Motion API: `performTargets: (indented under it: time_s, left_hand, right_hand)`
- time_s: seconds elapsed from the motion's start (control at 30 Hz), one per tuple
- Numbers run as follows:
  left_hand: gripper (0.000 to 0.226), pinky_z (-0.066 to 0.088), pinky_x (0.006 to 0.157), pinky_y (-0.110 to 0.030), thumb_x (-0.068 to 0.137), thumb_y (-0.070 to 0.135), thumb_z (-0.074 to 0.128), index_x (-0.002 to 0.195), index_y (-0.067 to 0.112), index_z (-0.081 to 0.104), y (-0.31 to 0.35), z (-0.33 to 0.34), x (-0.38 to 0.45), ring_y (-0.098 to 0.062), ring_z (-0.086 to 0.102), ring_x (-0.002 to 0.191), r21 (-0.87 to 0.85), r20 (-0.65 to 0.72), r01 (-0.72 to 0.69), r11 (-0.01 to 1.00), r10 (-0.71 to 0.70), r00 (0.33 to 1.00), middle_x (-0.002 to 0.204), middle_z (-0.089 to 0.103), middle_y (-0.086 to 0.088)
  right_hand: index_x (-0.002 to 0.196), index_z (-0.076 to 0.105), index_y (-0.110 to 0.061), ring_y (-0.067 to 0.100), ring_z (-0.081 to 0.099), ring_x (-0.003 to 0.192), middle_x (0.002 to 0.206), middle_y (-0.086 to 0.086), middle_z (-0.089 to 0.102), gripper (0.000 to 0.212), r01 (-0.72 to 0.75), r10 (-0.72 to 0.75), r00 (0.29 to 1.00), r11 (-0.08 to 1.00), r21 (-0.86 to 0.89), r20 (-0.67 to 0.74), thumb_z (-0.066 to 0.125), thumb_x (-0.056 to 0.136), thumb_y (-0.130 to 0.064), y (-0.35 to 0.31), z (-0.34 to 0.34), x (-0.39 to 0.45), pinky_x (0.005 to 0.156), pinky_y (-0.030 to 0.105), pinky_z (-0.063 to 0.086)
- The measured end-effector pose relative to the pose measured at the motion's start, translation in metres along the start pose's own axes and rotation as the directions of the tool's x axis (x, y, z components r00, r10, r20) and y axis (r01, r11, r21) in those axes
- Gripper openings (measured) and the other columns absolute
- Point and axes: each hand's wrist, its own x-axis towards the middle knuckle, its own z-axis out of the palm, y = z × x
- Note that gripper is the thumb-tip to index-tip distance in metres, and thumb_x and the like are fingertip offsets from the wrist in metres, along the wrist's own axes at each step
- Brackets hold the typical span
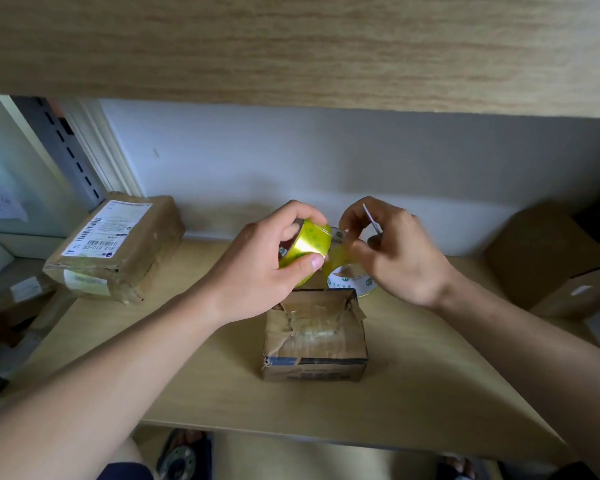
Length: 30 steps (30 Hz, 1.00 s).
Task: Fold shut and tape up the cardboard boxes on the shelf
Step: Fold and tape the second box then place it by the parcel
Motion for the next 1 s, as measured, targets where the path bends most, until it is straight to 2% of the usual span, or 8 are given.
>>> performTargets:
  time_s: [0.1, 0.17, 0.23, 0.3, 0.5, 0.67, 0.8, 1.0]
  left_hand:
    - [0.031, 0.058, 0.080, -0.034, 0.098, 0.006, 0.066, 0.122, 0.017, 0.051, 0.001, -0.002, 0.003, -0.017, 0.073, 0.100, -0.228, 0.072, 0.016, 0.973, 0.000, 0.997, 0.105, 0.076, -0.004]
    - [0.032, 0.058, 0.082, -0.041, 0.095, 0.009, 0.065, 0.122, 0.014, 0.048, 0.002, -0.004, 0.006, -0.022, 0.071, 0.098, -0.327, 0.119, 0.009, 0.945, 0.032, 0.992, 0.105, 0.076, -0.008]
    - [0.034, 0.058, 0.085, -0.043, 0.094, 0.008, 0.063, 0.123, 0.010, 0.047, 0.001, -0.004, 0.008, -0.027, 0.069, 0.101, -0.402, 0.157, 0.017, 0.915, 0.051, 0.986, 0.108, 0.075, -0.012]
    - [0.035, 0.057, 0.082, -0.042, 0.092, 0.005, 0.064, 0.123, 0.007, 0.047, 0.000, -0.004, 0.009, -0.028, 0.067, 0.104, -0.465, 0.191, 0.040, 0.885, 0.056, 0.980, 0.112, 0.072, -0.015]
    - [0.035, 0.054, 0.085, -0.032, 0.089, 0.006, 0.072, 0.119, 0.013, 0.057, -0.008, -0.004, 0.013, -0.019, 0.067, 0.105, -0.512, 0.232, 0.085, 0.855, 0.042, 0.972, 0.114, 0.070, -0.003]
    - [0.022, 0.054, 0.082, -0.025, 0.092, 0.014, 0.065, 0.113, 0.020, 0.069, -0.009, -0.004, 0.016, -0.009, 0.066, 0.090, -0.371, 0.150, 0.064, 0.926, -0.008, 0.989, 0.104, 0.073, 0.007]
    - [0.016, 0.053, 0.088, -0.027, 0.095, 0.008, 0.065, 0.104, 0.020, 0.073, -0.011, -0.003, 0.017, -0.017, 0.068, 0.104, -0.107, 0.077, -0.072, 0.992, 0.081, 0.994, 0.108, 0.072, 0.005]
    - [0.012, 0.055, 0.087, -0.037, 0.090, 0.010, 0.077, 0.096, 0.021, 0.077, -0.007, -0.002, 0.019, -0.018, 0.069, 0.095, 0.170, 0.086, -0.176, 0.970, 0.164, 0.983, 0.096, 0.074, 0.010]
  right_hand:
    - [0.128, 0.060, -0.031, 0.004, 0.051, 0.050, 0.128, -0.013, 0.063, 0.053, -0.072, 0.052, 0.992, 0.982, 0.174, 0.118, 0.064, 0.085, 0.000, 0.008, -0.005, -0.002, 0.058, 0.017, 0.042]
    - [0.139, 0.055, -0.030, 0.015, 0.068, 0.065, 0.140, -0.013, 0.059, 0.065, -0.054, -0.001, 0.986, 0.946, 0.321, 0.168, 0.065, 0.083, 0.002, 0.007, -0.008, -0.004, 0.067, 0.032, 0.057]
    - [0.142, 0.055, -0.022, 0.027, 0.075, 0.099, 0.140, -0.010, 0.061, 0.061, -0.028, -0.044, 0.984, 0.918, 0.395, 0.172, 0.068, 0.086, -0.003, 0.007, -0.008, -0.004, 0.083, 0.039, 0.062]
    - [0.139, 0.058, -0.013, 0.018, 0.069, 0.116, 0.133, -0.004, 0.066, 0.046, 0.007, -0.077, 0.983, 0.922, 0.388, 0.167, 0.069, 0.095, -0.009, 0.008, -0.007, -0.003, 0.088, 0.031, 0.059]
    - [0.119, 0.066, -0.020, 0.018, 0.072, 0.096, 0.111, 0.000, 0.070, 0.022, 0.020, -0.072, 0.980, 0.963, 0.268, 0.185, 0.063, 0.100, -0.030, 0.015, -0.012, -0.002, 0.081, 0.032, 0.059]
    - [0.096, 0.067, -0.029, 0.015, 0.066, 0.076, 0.086, -0.008, 0.071, 0.036, 0.064, -0.065, 0.994, 0.998, 0.007, 0.086, 0.060, 0.090, -0.064, 0.020, -0.017, -0.002, 0.071, 0.042, 0.055]
    - [0.097, 0.072, -0.025, 0.014, 0.070, 0.082, 0.086, -0.007, 0.075, 0.030, 0.067, -0.067, 0.985, 0.998, 0.007, 0.160, 0.067, 0.088, -0.053, 0.020, -0.020, -0.001, 0.079, 0.044, 0.056]
    - [0.099, 0.075, -0.022, 0.021, 0.072, 0.088, 0.091, -0.002, 0.077, 0.032, 0.042, -0.062, 0.963, 0.996, 0.083, 0.263, 0.071, 0.084, -0.051, 0.021, -0.023, -0.003, 0.085, 0.049, 0.056]
